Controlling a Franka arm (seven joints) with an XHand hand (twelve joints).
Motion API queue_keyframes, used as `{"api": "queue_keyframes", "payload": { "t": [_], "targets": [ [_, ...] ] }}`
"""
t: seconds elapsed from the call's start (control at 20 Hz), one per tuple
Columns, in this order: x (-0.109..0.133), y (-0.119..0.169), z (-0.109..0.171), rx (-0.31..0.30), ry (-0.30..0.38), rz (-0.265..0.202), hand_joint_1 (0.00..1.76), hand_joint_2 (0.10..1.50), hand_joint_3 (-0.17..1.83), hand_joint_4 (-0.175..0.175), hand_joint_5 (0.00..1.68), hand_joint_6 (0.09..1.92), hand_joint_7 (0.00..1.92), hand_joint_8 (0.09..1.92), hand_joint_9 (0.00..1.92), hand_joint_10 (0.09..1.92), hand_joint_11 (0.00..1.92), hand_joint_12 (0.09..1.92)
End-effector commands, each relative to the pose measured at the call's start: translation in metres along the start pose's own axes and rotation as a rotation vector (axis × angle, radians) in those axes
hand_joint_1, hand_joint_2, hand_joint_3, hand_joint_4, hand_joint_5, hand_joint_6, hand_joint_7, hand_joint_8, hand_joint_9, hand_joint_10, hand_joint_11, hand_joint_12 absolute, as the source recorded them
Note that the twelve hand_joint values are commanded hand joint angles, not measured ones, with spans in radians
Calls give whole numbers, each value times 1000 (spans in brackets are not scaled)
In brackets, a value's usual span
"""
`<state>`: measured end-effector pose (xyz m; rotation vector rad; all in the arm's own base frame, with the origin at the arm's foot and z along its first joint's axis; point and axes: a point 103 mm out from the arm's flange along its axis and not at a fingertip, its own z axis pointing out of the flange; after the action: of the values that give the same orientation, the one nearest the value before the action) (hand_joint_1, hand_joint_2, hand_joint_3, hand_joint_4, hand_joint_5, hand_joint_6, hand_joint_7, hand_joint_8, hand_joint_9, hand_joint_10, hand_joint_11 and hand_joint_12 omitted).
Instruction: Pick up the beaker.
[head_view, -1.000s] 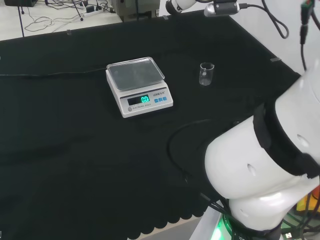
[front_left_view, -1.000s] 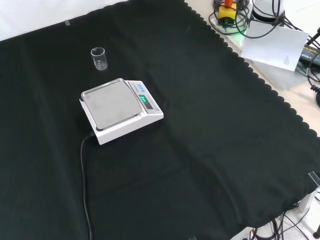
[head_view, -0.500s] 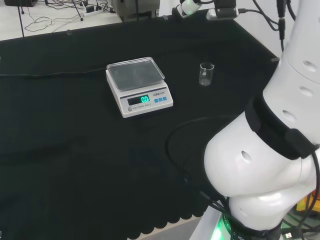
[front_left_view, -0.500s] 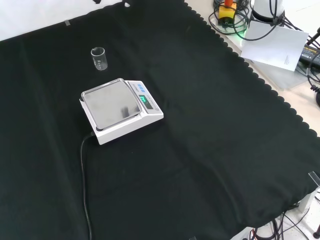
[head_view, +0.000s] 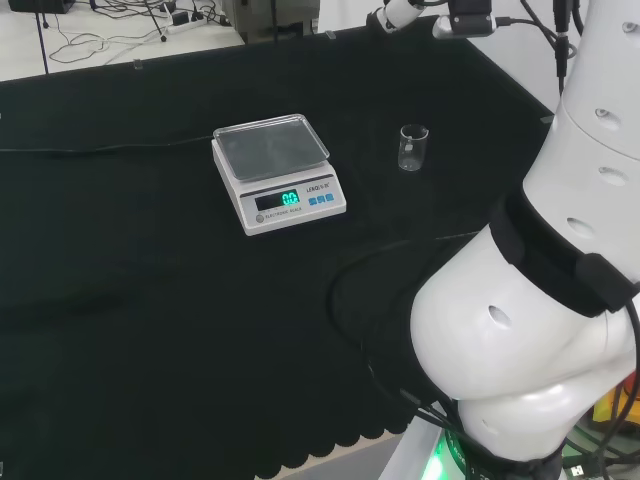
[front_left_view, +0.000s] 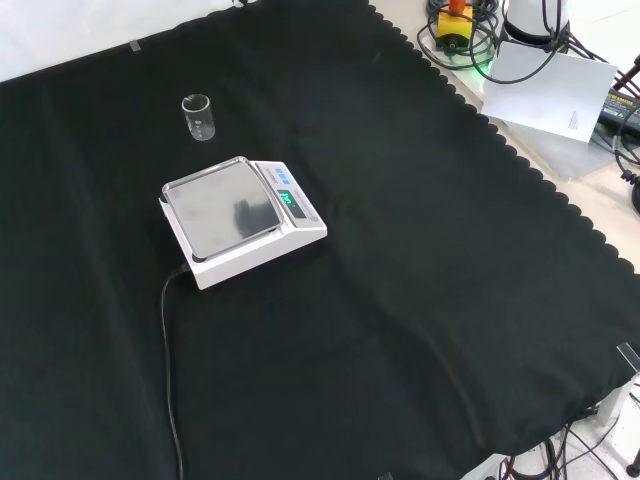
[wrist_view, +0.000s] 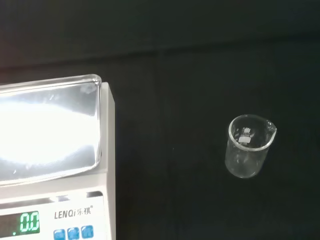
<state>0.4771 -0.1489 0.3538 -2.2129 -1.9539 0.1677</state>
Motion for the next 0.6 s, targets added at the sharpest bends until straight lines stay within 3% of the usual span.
{"api": "queue_keyframes", "payload": {
  "t": [0.05, 0.6],
  "targets": [
    [2, 29, 56, 41, 18, -43, 575, 1020, -67, -44, 525, 198, 469, 670, 466, 774, 0, 1169],
    [-9, 64, 88, 114, 32, -21, 584, 1021, -70, -46, 523, 204, 470, 673, 464, 778, 0, 1160]
  ]
}}
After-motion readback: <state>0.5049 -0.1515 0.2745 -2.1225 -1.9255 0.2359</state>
